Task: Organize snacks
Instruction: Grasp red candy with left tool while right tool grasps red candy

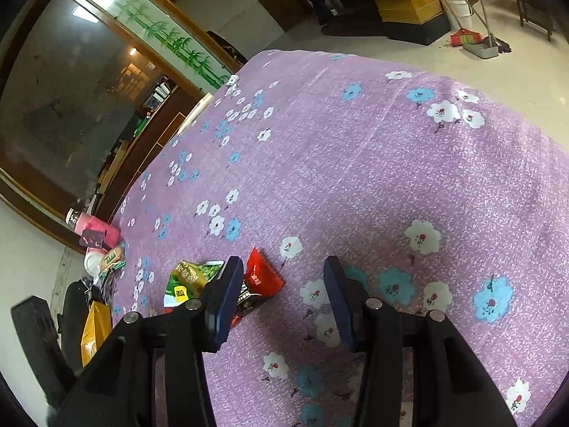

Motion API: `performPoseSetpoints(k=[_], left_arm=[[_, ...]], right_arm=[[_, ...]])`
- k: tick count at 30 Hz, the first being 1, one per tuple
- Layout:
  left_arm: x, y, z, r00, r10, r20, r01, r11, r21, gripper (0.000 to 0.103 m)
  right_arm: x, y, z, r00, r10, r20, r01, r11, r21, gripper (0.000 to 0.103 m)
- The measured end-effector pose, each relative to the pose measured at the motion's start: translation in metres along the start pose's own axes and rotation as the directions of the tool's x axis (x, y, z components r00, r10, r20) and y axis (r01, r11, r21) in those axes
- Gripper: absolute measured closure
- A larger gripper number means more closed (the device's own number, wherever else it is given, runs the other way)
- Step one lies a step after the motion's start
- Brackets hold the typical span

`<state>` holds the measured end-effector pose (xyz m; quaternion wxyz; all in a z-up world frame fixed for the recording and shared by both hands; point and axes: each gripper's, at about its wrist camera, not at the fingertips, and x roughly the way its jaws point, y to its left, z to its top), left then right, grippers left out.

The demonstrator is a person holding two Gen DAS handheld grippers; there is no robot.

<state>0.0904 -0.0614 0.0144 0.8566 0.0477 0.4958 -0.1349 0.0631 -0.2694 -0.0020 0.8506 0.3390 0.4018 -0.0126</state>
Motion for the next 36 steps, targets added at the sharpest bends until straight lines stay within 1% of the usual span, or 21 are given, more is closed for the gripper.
performPoseSetpoints(k=[2, 5, 9, 12, 15, 16, 18, 20, 21, 22, 23, 25, 27, 28, 29, 30, 32, 33, 34, 35, 36], left_arm=[[0.0, 0.0, -0.002, 0.999, 0.025, 0.025, -0.026, 1.0, 0.008, 0.077], [-0.003, 0.011, -0.006, 0.998, 0.055, 0.041, -0.054, 0.998, -0.026, 0.079], [-0.013, 0.033, -0.018, 0.998, 0.057, 0.04, -0.053, 0.995, -0.082, 0.079], [-0.018, 0.044, -0.029, 0.994, 0.079, 0.07, -0.071, 0.991, -0.113, 0.079], [-0.018, 0.051, -0.031, 0.993, 0.065, 0.096, -0.05, 0.988, -0.144, 0.079], [-0.018, 0.053, -0.031, 0.993, 0.057, 0.099, -0.042, 0.988, -0.148, 0.079], [-0.018, 0.054, -0.032, 0.993, 0.046, 0.107, -0.03, 0.988, -0.149, 0.079], [-0.018, 0.055, -0.032, 0.993, 0.035, 0.11, -0.019, 0.989, -0.145, 0.079], [-0.018, 0.056, -0.032, 0.993, 0.027, 0.111, -0.011, 0.989, -0.146, 0.079], [-0.018, 0.057, -0.032, 0.994, 0.016, 0.111, 0.0, 0.989, -0.147, 0.079], [-0.018, 0.059, -0.032, 0.994, 0.008, 0.111, 0.009, 0.989, -0.148, 0.079], [-0.019, 0.062, -0.032, 0.994, 0.008, 0.112, 0.009, 0.988, -0.155, 0.079], [-0.019, 0.064, -0.031, 0.994, 0.011, 0.11, 0.007, 0.987, -0.162, 0.079], [-0.019, 0.065, -0.031, 0.994, 0.008, 0.109, 0.011, 0.986, -0.167, 0.079], [-0.019, 0.066, -0.031, 0.994, 0.005, 0.108, 0.014, 0.985, -0.172, 0.079], [-0.018, 0.066, -0.03, 0.994, 0.004, 0.107, 0.014, 0.984, -0.175, 0.079], [-0.018, 0.066, -0.03, 0.994, 0.007, 0.107, 0.012, 0.984, -0.178, 0.079], [-0.018, 0.065, -0.03, 0.994, 0.009, 0.108, 0.01, 0.984, -0.177, 0.079], [-0.018, 0.065, -0.03, 0.994, 0.01, 0.109, 0.009, 0.984, -0.176, 0.079], [-0.018, 0.065, -0.031, 0.994, 0.01, 0.11, 0.009, 0.984, -0.176, 0.079], [-0.018, 0.066, -0.031, 0.994, 0.01, 0.11, 0.01, 0.984, -0.177, 0.079]], right_arm=[[0.0, 0.0, 0.0, 1.0, -0.001, 0.001, 0.001, 1.0, -0.003, 0.057], [0.001, 0.002, -0.001, 1.0, 0.001, -0.001, -0.001, 1.0, -0.009, 0.057], [0.001, 0.004, -0.002, 1.0, 0.012, 0.006, -0.012, 1.0, -0.013, 0.057], [0.003, 0.01, -0.002, 1.0, 0.029, 0.007, -0.029, 0.999, -0.037, 0.057], [0.012, 0.015, -0.003, 0.997, 0.075, -0.026, -0.076, 0.996, -0.043, 0.057], [0.016, 0.015, -0.003, 0.997, 0.075, -0.031, -0.076, 0.996, -0.036, 0.057], [0.019, 0.015, -0.001, 0.997, 0.073, -0.012, -0.073, 0.997, -0.037, 0.058], [0.023, 0.019, 0.001, 0.998, 0.069, -0.008, -0.069, 0.996, -0.057, 0.058], [0.024, 0.02, 0.001, 0.998, 0.061, -0.008, -0.062, 0.996, -0.069, 0.064], [0.027, 0.022, -0.002, 0.998, 0.06, -0.028, -0.062, 0.995, -0.079, 0.075], [0.028, 0.023, -0.005, 0.997, 0.067, -0.046, -0.071, 0.994, -0.085, 0.078], [0.025, 0.028, -0.013, 0.994, 0.071, -0.087, -0.08, 0.992, -0.102, 0.079], [0.021, 0.035, -0.029, 0.974, 0.114, -0.195, -0.136, 0.985, -0.103, 0.08], [0.019, 0.042, -0.043, 0.946, 0.153, -0.287, -0.191, 0.976, -0.109, 0.08], [0.017, 0.045, -0.05, 0.932, 0.158, -0.326, -0.207, 0.97, -0.124, 0.08], [0.012, 0.051, -0.057, 0.924, 0.15, -0.352, -0.218, 0.963, -0.161, 0.079], [-0.001, 0.059, -0.056, 0.95, 0.111, -0.292, -0.184, 0.954, -0.236, 0.079], [-0.007, 0.064, -0.05, 0.971, 0.082, -0.223, -0.146, 0.947, -0.286, 0.075], [-0.01, 0.068, -0.043, 0.987, 0.039, -0.157, -0.089, 0.942, -0.323, 0.059], [-0.009, 0.07, -0.037, 0.993, 0.002, -0.116, -0.041, 0.94, -0.337, 0.051], [-0.007, 0.071, -0.033, 0.995, -0.012, -0.099, -0.023, 0.938, -0.345, 0.045]])
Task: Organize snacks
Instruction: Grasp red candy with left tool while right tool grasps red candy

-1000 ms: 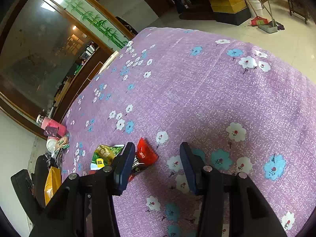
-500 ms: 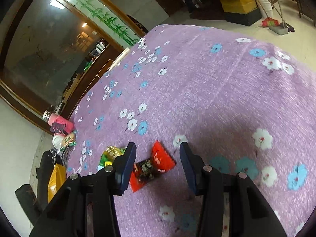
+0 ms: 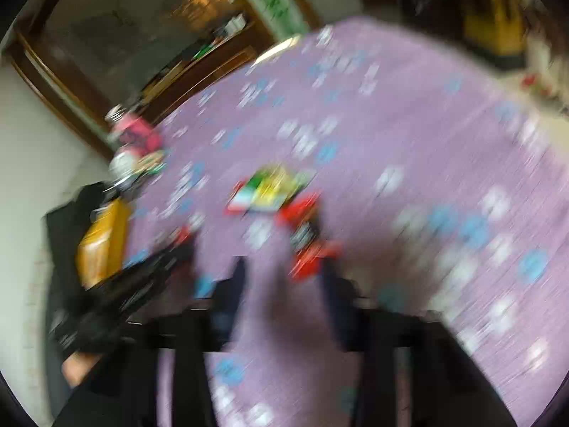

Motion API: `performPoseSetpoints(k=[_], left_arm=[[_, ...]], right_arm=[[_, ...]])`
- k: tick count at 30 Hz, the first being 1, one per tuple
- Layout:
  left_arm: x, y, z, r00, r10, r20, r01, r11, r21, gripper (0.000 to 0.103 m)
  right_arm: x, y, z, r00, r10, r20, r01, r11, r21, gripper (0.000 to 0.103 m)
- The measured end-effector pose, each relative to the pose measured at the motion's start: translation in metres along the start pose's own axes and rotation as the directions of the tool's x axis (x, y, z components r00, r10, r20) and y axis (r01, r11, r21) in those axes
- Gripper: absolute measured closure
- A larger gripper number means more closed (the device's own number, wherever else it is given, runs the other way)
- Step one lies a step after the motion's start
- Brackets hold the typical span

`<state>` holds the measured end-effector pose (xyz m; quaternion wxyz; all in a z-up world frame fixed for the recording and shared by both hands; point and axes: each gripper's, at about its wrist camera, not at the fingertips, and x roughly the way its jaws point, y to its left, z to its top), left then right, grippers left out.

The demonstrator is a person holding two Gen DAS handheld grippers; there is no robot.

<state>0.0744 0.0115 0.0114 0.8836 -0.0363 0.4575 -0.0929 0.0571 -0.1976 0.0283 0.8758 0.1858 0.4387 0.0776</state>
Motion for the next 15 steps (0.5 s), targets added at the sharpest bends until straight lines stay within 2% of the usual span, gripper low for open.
performPoseSetpoints(k=[6, 8, 10, 11, 13, 15], left_arm=[[0.0, -0.001, -0.001, 1.0, 0.008, 0.009, -0.008, 1.0, 0.007, 0.079], [0.001, -0.003, -0.001, 1.0, 0.015, 0.013, -0.015, 1.0, 0.017, 0.079], [0.001, -0.004, -0.001, 1.0, 0.019, 0.016, -0.02, 1.0, 0.021, 0.079], [0.001, -0.004, -0.001, 1.0, 0.019, 0.017, -0.019, 1.0, 0.02, 0.079], [0.0, -0.004, -0.001, 1.0, 0.011, 0.018, -0.011, 1.0, 0.015, 0.079], [-0.002, -0.003, -0.001, 1.0, -0.018, 0.023, 0.018, 1.0, 0.005, 0.079]], right_arm=[[0.034, 0.014, 0.006, 0.995, -0.082, -0.057, 0.073, 0.988, -0.135, 0.049], [0.041, 0.02, 0.001, 0.992, -0.113, -0.063, 0.101, 0.979, -0.175, 0.059], [0.041, 0.026, -0.009, 0.987, -0.159, -0.026, 0.148, 0.959, -0.243, 0.076], [0.04, 0.031, -0.012, 0.985, -0.174, -0.007, 0.166, 0.948, -0.272, 0.077], [0.038, 0.032, -0.015, 0.987, -0.161, 0.018, 0.16, 0.95, -0.269, 0.078], [0.035, 0.028, -0.015, 0.993, -0.112, 0.037, 0.118, 0.965, -0.236, 0.078]])
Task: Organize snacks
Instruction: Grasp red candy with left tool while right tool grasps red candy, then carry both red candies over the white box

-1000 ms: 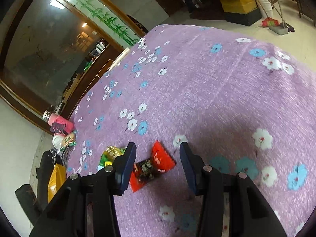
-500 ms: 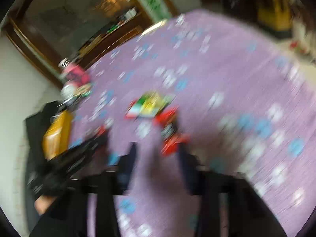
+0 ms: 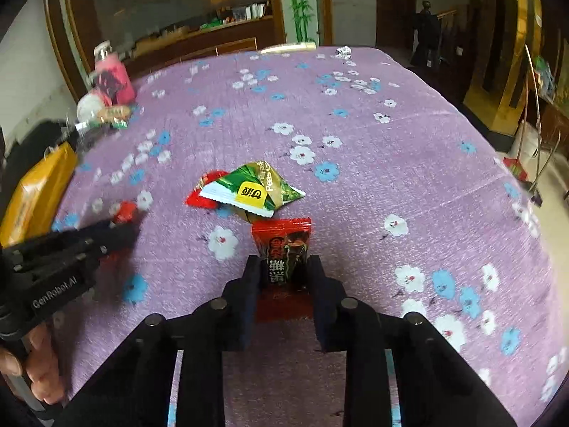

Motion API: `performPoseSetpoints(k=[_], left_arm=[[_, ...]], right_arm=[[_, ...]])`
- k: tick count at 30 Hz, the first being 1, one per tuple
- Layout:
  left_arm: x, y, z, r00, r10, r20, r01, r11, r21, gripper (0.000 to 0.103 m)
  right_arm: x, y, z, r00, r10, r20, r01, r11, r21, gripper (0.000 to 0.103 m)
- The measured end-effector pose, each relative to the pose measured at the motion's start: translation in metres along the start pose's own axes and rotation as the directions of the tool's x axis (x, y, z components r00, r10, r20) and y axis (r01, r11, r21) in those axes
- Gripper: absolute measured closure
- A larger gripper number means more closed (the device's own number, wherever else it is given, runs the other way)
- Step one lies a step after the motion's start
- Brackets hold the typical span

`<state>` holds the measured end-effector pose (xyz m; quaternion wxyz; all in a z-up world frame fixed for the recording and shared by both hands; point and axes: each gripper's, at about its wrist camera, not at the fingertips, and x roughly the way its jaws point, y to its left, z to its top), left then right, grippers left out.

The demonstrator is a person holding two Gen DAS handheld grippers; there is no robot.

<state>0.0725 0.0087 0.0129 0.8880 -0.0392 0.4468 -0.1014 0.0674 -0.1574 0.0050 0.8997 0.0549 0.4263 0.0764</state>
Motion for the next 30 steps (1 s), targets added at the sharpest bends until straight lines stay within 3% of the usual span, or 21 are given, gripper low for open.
performPoseSetpoints(k=[3, 6, 13, 30], left_arm=[[-0.007, -0.002, 0.001, 0.999, -0.027, 0.026, 0.027, 1.0, -0.001, 0.079], [-0.013, -0.007, 0.001, 0.997, -0.058, 0.052, 0.057, 0.998, 0.011, 0.079], [-0.021, -0.018, -0.001, 0.994, -0.078, 0.074, 0.074, 0.996, 0.053, 0.079], [-0.031, -0.012, -0.001, 0.991, -0.053, 0.12, 0.05, 0.998, 0.032, 0.079]], right_arm=[[-0.025, -0.005, 0.002, 0.99, 0.034, 0.136, -0.037, 0.999, 0.018, 0.079], [-0.038, -0.001, 0.002, 0.979, 0.02, 0.203, -0.02, 1.0, -0.002, 0.078], [-0.035, 0.01, 0.006, 0.978, 0.079, 0.191, -0.072, 0.996, -0.043, 0.079], [-0.042, 0.027, 0.001, 0.962, 0.171, 0.212, -0.149, 0.982, -0.118, 0.079]])
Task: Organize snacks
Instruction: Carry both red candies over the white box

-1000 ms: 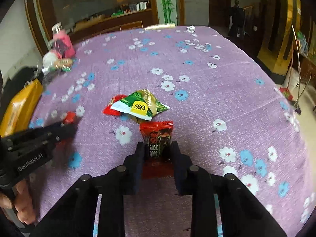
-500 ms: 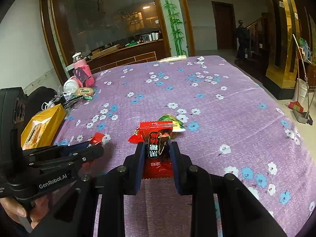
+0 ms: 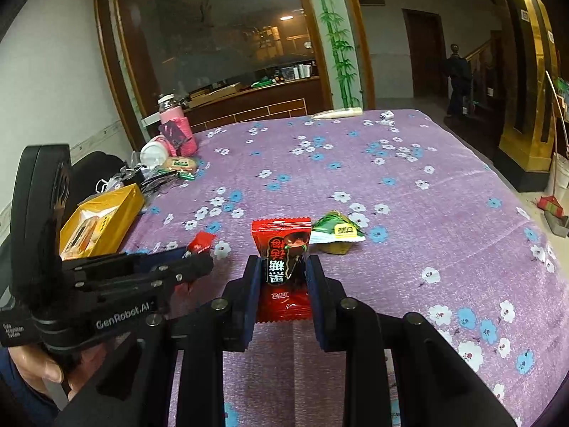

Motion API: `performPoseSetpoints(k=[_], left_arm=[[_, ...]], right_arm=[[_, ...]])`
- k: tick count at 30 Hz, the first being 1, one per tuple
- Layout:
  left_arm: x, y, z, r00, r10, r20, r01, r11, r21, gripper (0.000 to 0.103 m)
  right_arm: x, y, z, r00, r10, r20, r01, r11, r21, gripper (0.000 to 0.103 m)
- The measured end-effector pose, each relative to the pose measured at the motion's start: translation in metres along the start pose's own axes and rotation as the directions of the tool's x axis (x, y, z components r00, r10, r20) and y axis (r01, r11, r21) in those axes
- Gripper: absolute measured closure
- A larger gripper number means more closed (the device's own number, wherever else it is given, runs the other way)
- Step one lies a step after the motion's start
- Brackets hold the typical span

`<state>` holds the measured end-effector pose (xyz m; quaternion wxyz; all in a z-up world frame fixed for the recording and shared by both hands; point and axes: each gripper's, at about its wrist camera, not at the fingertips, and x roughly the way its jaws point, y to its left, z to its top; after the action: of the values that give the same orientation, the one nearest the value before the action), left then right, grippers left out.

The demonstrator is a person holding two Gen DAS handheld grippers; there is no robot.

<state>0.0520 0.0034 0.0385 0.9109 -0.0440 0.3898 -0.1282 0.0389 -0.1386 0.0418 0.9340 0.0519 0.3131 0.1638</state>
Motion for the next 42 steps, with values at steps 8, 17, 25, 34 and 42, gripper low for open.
performPoseSetpoints(k=[8, 17, 25, 34, 42], left_arm=[[0.0, 0.0, 0.001, 1.0, -0.001, -0.001, 0.001, 1.0, 0.006, 0.079], [-0.005, 0.0, 0.001, 1.0, -0.012, 0.001, 0.012, 1.0, -0.001, 0.079], [-0.004, 0.001, -0.001, 1.0, 0.001, 0.004, -0.001, 1.0, -0.001, 0.079], [0.0, 0.008, -0.001, 1.0, 0.011, -0.001, -0.011, 1.0, -0.025, 0.079], [-0.006, 0.015, 0.002, 0.999, 0.03, 0.033, -0.028, 0.998, -0.052, 0.079]], right_arm=[[0.002, -0.004, 0.001, 1.0, -0.01, -0.001, 0.01, 1.0, 0.007, 0.079], [0.003, -0.006, 0.001, 1.0, -0.009, -0.004, 0.009, 1.0, 0.016, 0.078], [0.001, -0.011, 0.001, 1.0, -0.008, -0.017, 0.009, 0.998, 0.06, 0.078], [0.001, -0.005, -0.001, 0.999, 0.021, -0.033, -0.018, 0.996, 0.087, 0.078], [0.01, 0.005, -0.005, 0.996, 0.053, -0.065, -0.051, 0.998, 0.043, 0.079]])
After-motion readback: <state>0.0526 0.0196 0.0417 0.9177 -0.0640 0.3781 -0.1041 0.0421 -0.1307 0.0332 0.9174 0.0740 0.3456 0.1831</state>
